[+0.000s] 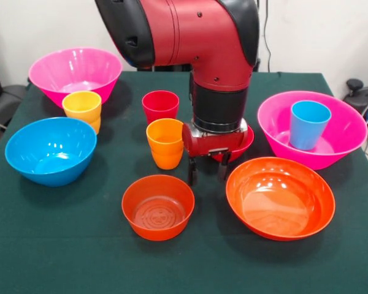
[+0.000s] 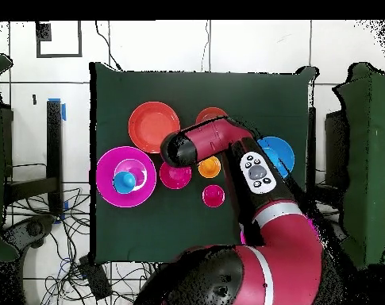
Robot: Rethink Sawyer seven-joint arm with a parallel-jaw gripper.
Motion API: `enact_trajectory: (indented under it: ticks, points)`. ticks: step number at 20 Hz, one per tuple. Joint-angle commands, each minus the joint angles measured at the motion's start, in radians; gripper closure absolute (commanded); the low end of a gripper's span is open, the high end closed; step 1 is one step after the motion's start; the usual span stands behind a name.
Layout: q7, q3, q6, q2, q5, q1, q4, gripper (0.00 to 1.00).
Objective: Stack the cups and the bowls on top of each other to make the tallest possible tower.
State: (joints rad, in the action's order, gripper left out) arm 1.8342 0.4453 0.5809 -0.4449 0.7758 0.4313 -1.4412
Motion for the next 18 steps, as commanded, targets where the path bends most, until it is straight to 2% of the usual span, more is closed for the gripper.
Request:
enact_trajectory:
  ticks: [1,5,18]
  points:
    - [-0.368,0.033,0.103,0.005,0.105,0.008,0.051,0.00]
    - [-0.356,0.037,0.115,-0.009,0.105,0.008,0.037,0.00]
    - [-0.357,0.070,0.227,-0.139,0.033,0.005,-0.040,0.00]
